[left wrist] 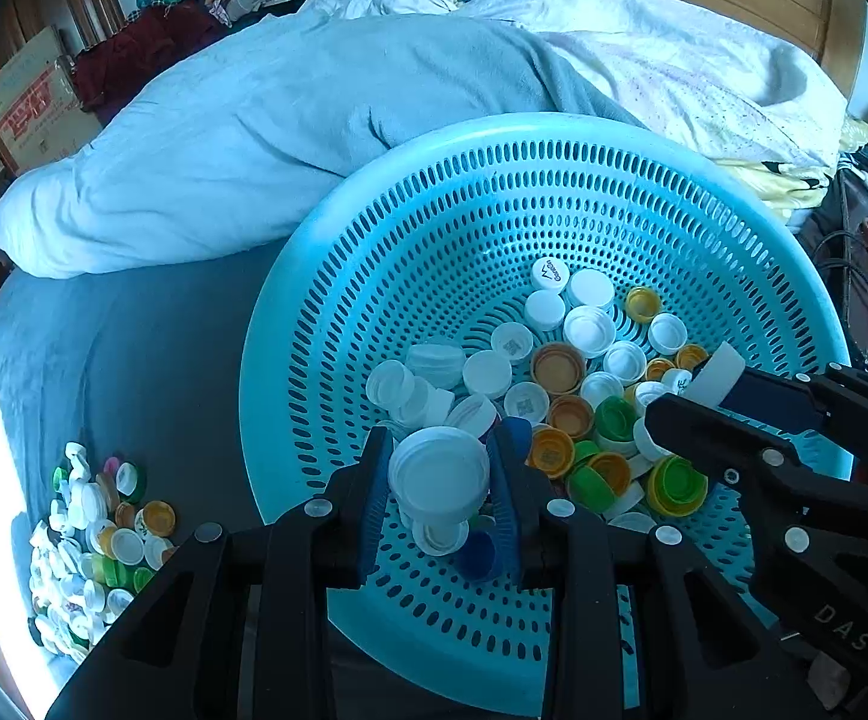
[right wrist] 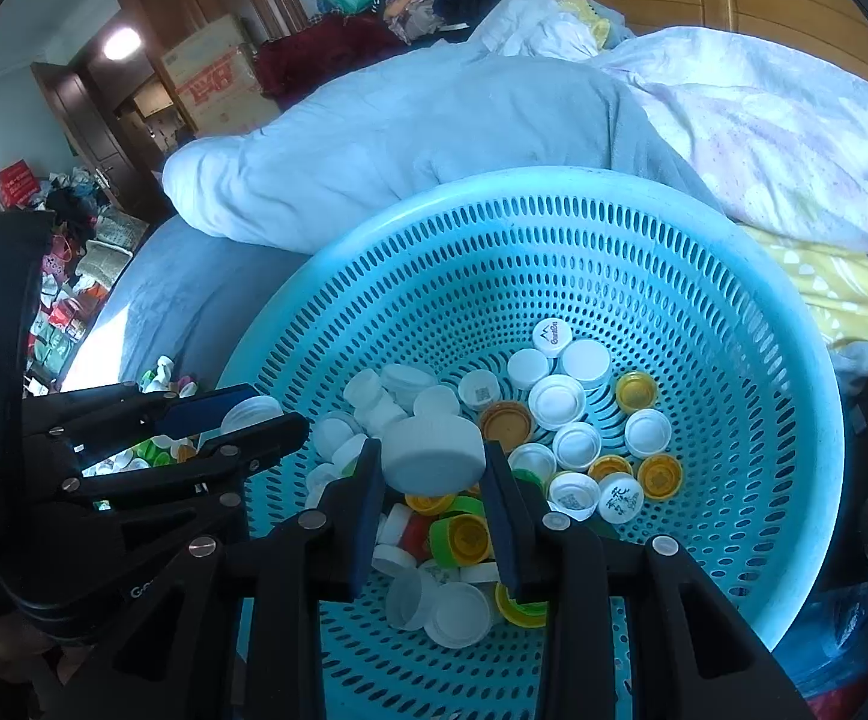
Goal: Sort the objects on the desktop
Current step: 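Open both tools to drop the white caps into the basket, then move both open tools back over the cap pile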
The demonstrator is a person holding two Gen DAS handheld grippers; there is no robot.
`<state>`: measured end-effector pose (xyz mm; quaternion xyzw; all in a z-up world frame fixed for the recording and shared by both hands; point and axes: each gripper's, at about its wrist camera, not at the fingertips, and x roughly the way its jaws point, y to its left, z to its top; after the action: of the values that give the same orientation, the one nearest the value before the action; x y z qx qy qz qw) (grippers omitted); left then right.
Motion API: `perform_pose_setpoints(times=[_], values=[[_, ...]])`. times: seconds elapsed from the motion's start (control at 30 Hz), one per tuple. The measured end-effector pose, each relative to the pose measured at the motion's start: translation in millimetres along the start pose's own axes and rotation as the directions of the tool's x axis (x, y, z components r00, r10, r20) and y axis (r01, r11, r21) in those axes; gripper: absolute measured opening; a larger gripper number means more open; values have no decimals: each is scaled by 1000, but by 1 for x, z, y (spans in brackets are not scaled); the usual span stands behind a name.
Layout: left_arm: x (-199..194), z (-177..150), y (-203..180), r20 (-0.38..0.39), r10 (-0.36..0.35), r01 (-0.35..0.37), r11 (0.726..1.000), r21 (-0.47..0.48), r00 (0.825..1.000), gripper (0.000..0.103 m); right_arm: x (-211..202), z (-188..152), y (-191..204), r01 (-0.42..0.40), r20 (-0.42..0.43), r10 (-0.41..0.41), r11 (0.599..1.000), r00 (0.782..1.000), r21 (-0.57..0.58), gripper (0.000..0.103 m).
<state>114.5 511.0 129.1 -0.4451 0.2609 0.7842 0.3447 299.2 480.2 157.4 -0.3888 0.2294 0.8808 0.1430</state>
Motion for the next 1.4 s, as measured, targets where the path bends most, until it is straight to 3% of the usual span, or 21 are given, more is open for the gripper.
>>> perform_pose_setpoints(times=[0.2,0.23,0.3,0.37,0.4,0.73,0.83,0.97,1.1,1.23,1.3,1.33,1.4], values=[[-2,-1,0,30,8,-8,1000,6,1000,28,0,-1,0,1,5,-1,1000,1000,0,36],[-2,-1,1,35,6,-7,1000,8,999,32,-1,-1,1,4,10,-4,1000,1000,0,39],[-4,-2,1,53,28,-28,1000,12,998,46,-6,-1,-1,47,38,-47,999,998,16,67],[-7,-3,5,83,57,-57,998,2,995,64,-11,-1,-7,60,62,-62,997,996,41,80],[-9,-3,7,92,55,-54,999,-6,994,66,-12,0,-8,63,66,-65,997,996,39,83],[-21,-15,27,130,56,-51,998,-43,990,66,-16,4,12,68,74,-67,998,995,-5,84],[-34,-34,55,177,106,-86,990,-113,979,66,-20,4,30,42,93,-38,998,995,-48,84],[-64,-92,124,263,206,-129,951,-280,943,67,-33,-6,77,23,168,9,982,986,-188,84],[-66,-178,191,209,317,-205,881,-427,925,67,-27,-30,135,-11,168,77,931,983,-366,84],[-47,-266,244,54,339,-256,796,-549,939,67,-4,-55,174,-98,78,147,891,986,-444,84],[-42,-292,259,-6,368,-302,753,-585,930,66,7,-62,182,-127,36,159,885,987,-448,84],[-40,-302,270,-10,338,-271,736,-621,941,65,12,-66,186,-138,17,163,884,986,-447,84],[-34,-301,274,17,265,-196,753,-628,964,64,20,-71,187,-148,-13,159,881,987,-449,84]])
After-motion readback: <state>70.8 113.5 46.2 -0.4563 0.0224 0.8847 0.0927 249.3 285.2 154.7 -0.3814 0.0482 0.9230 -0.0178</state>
